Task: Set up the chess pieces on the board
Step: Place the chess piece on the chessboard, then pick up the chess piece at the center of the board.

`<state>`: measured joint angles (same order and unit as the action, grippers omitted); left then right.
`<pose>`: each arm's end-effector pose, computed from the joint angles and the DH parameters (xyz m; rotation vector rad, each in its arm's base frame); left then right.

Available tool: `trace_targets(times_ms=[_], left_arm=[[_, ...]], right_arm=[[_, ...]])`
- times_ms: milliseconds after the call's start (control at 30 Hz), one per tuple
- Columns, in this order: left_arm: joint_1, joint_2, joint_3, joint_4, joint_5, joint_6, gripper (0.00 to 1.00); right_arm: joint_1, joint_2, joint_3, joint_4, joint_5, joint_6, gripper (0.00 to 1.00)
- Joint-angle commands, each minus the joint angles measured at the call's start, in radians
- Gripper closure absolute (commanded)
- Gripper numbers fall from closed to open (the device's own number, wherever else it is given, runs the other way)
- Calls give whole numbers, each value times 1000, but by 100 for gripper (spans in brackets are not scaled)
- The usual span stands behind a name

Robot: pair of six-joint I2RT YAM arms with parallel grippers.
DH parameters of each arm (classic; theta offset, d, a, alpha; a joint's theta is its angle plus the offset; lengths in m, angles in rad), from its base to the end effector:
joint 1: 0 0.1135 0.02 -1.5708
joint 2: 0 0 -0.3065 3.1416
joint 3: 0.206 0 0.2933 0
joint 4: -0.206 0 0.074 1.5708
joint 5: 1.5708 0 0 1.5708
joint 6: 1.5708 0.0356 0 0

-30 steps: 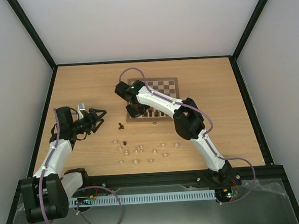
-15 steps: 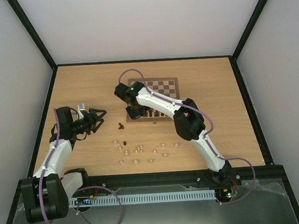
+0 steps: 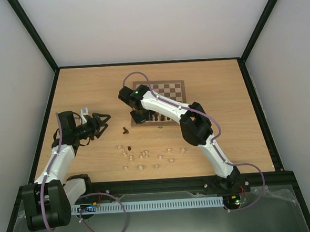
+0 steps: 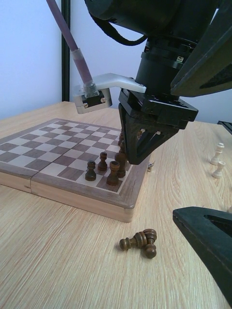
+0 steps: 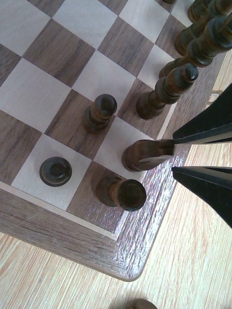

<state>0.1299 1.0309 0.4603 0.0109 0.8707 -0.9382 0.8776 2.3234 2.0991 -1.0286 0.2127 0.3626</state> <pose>0.2203 0.0013 0.2204 -0.6180 2.1327 -1.3876 0.3616 0.4235 0.2285 -0.6574 2.6819 0.0173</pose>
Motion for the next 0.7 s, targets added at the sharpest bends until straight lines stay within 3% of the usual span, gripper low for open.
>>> trace_targets(times_ms=[0, 300, 500, 667], left_arm=[[8, 3, -7, 11, 11, 5, 35], [8, 6, -5, 12, 11, 6, 35], [8, 10, -5, 16, 11, 11, 33], [7, 4, 10, -8, 2, 39, 24]], right_arm=[[6, -27, -5, -70, 14, -2, 86], [5, -32, 13, -71, 28, 3, 82], [23, -130, -2, -20, 50, 3, 66], [57, -286, -132, 71, -4, 8, 57]])
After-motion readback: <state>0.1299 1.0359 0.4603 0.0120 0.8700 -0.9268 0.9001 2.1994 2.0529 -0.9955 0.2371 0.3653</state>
